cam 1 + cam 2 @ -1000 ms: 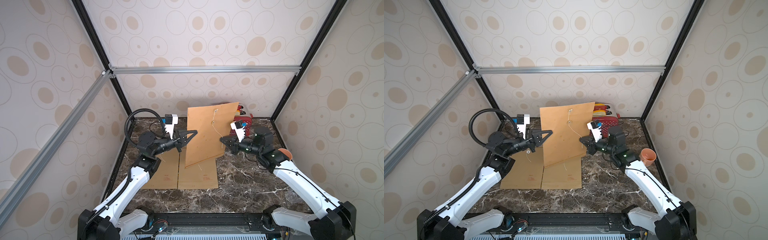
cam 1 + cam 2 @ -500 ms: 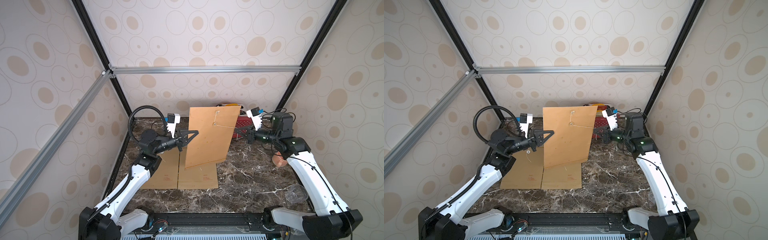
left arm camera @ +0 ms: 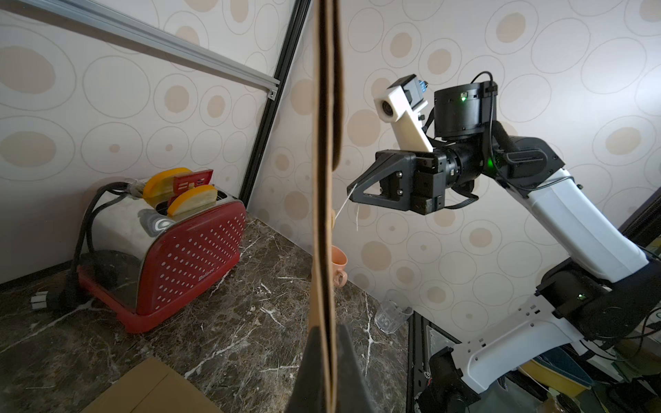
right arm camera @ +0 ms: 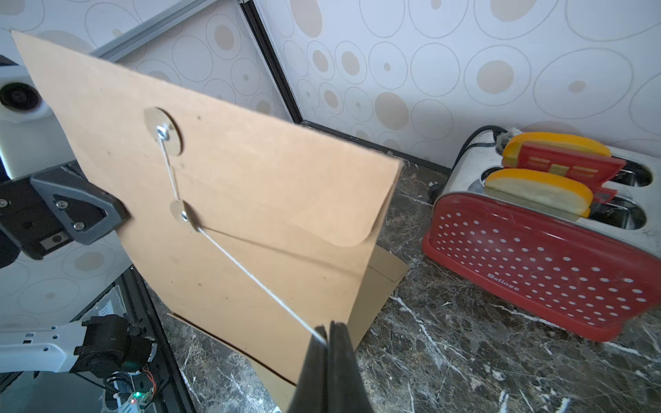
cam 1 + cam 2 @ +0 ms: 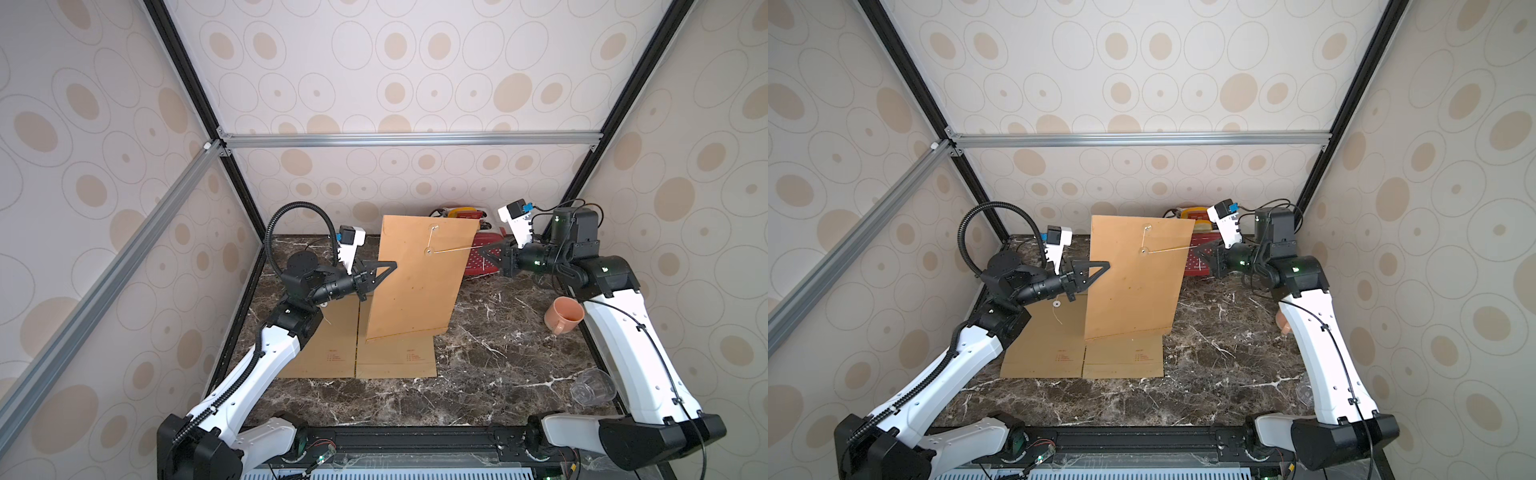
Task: Close the mouth of the file bag
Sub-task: Close the file bag.
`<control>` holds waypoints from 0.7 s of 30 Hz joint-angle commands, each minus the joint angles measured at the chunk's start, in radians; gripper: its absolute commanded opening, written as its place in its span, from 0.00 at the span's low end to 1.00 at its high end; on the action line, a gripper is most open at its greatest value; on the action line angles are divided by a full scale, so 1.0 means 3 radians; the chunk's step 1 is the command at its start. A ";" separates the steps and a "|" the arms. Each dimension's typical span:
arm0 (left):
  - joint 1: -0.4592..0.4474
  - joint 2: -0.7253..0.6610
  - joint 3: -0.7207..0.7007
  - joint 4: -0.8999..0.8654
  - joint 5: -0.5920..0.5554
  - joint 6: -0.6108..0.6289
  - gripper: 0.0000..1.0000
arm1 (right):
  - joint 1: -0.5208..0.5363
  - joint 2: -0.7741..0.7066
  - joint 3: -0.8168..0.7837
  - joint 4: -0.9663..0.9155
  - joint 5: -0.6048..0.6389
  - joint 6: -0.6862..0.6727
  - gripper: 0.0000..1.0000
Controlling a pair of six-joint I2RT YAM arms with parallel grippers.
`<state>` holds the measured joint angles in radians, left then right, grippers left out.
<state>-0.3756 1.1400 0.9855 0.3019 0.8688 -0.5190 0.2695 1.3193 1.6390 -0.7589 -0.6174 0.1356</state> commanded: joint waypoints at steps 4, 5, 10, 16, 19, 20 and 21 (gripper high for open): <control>-0.0019 0.0013 0.0242 -0.0217 0.0006 0.0197 0.00 | 0.0001 0.0247 0.0501 -0.0254 0.0039 -0.0027 0.00; -0.0024 0.0018 0.0247 -0.0214 0.0012 0.0197 0.00 | 0.0010 0.0285 0.0566 -0.0261 0.0031 -0.0014 0.00; -0.0052 0.0054 0.0273 -0.0256 0.0034 0.0201 0.00 | 0.0104 0.0473 0.0873 -0.0214 0.0030 -0.0046 0.00; -0.0099 0.0102 0.0324 -0.0413 0.0024 0.0287 0.00 | 0.0296 0.0806 0.1408 -0.0293 0.0061 -0.0022 0.00; -0.0135 0.0127 0.0350 -0.0449 0.0045 0.0294 0.00 | 0.0420 0.0982 0.1693 -0.0394 0.0127 -0.0054 0.00; -0.0145 0.0137 0.0360 -0.0463 0.0056 0.0297 0.00 | 0.0464 0.1030 0.1769 -0.0421 0.0149 -0.0064 0.00; -0.0161 0.0140 0.0370 -0.0493 0.0047 0.0316 0.00 | 0.0507 0.1073 0.1834 -0.0444 0.0172 -0.0074 0.00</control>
<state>-0.4080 1.1778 1.0416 0.1822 0.8684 -0.4572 0.3969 1.6184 2.1326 -0.8616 -0.5949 0.1287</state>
